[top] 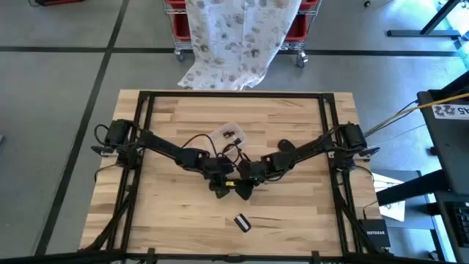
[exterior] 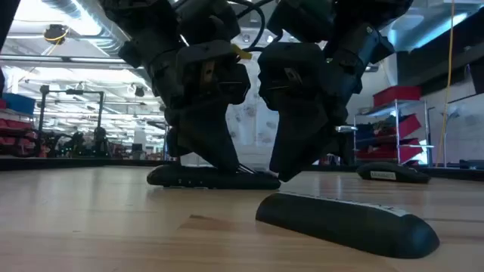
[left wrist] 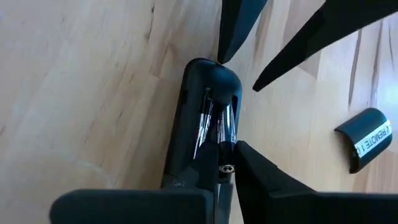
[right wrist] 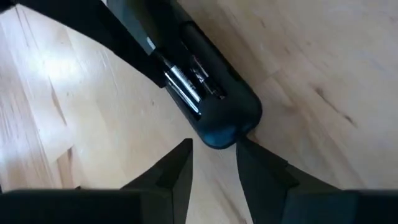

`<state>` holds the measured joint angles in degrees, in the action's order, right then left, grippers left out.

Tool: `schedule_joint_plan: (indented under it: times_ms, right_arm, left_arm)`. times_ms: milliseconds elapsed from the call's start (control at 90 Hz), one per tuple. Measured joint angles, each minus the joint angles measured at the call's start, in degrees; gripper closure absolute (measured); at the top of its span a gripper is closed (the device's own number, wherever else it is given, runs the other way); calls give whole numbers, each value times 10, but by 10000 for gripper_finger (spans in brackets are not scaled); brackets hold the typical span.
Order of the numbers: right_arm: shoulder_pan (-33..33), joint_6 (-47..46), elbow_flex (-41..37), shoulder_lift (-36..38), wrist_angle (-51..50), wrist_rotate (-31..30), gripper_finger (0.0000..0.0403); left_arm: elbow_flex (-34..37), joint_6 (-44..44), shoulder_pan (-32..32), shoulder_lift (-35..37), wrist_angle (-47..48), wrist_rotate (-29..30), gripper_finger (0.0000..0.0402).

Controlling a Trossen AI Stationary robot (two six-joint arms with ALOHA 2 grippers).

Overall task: Insert battery
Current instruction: Insert the silver battery into the remote

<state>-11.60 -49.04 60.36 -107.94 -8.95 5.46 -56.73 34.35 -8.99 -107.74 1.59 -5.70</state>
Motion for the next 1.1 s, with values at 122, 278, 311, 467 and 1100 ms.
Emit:
schedule_joint_plan:
  times_ms: [122, 278, 311, 467, 1100]
  right_arm:
    - [0, 0, 0, 0, 1, -4, 298]
    - [0, 0, 0, 0, 4, -5, 298]
    - [0, 0, 0, 0, 3, -5, 298]
    - [0, 0, 0, 0, 3, -5, 298]
    - [-1, 16, 1, 1, -6, -5, 298]
  left_arm:
    - [0, 12, 5, 0, -4, -1, 379]
    - [-2, 11, 7, -4, -28, -8, 348]
    - [-2, 12, 8, -5, -30, -13, 338]
    - [-1, 19, 9, -1, -42, -35, 296]
    - [-5, -101, -90, 129, 166, -51, 283]
